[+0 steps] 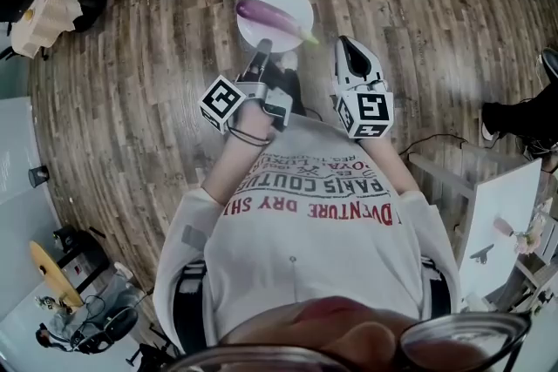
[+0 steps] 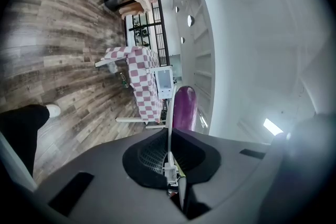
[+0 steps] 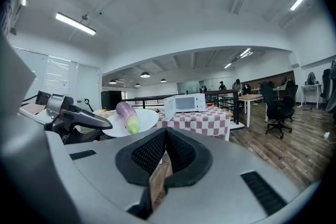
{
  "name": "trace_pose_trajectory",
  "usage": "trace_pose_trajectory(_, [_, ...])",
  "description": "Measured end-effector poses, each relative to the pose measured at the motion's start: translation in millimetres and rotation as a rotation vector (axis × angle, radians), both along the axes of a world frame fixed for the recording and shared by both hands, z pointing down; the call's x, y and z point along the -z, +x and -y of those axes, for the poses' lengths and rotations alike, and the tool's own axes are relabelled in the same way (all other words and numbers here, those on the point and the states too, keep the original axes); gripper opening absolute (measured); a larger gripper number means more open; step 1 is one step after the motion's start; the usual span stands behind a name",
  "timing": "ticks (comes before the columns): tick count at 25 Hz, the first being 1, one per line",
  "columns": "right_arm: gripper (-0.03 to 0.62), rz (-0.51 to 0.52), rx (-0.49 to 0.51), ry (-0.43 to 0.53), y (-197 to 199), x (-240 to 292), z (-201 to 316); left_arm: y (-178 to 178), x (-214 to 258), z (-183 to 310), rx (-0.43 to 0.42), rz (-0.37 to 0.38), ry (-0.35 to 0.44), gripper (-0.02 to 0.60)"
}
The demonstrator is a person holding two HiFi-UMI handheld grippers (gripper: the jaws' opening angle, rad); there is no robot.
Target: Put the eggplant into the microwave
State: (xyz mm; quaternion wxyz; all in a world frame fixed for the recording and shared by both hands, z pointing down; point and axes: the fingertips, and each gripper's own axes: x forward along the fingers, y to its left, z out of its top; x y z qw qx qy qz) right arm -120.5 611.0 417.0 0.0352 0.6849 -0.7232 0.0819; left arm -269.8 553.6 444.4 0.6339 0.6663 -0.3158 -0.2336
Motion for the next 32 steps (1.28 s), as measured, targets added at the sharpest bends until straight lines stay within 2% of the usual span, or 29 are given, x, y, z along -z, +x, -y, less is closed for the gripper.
trace_pose_trajectory(8, [0.025,-0.016,-0.032,-0.029,35,0,90,37,1,97,-0.022,-0.024,-0.027,0.034])
trace_pose_trajectory(16, [0.025,-0.029,-0.063,-0.032,67,14,219,78,13,235,-0.074,-0.038,-0.025,0.034])
trace_pose_trajectory(22, [0.025,-0.040,-0.085,-0.037,82,16,311,96,16,332,-0.101,-0.039,-0.024,0.034])
trace_pose_trajectory(26, [0.025,-0.047,-0.099,-0.050,95,15,349,106,14,373,-0.113,-0.033,-0.027,0.034])
trace_pose_trajectory(32, [0.025,-0.046,-0.099,-0.077,119,2,387,126,-6,408,-0.097,-0.029,-0.071,0.034])
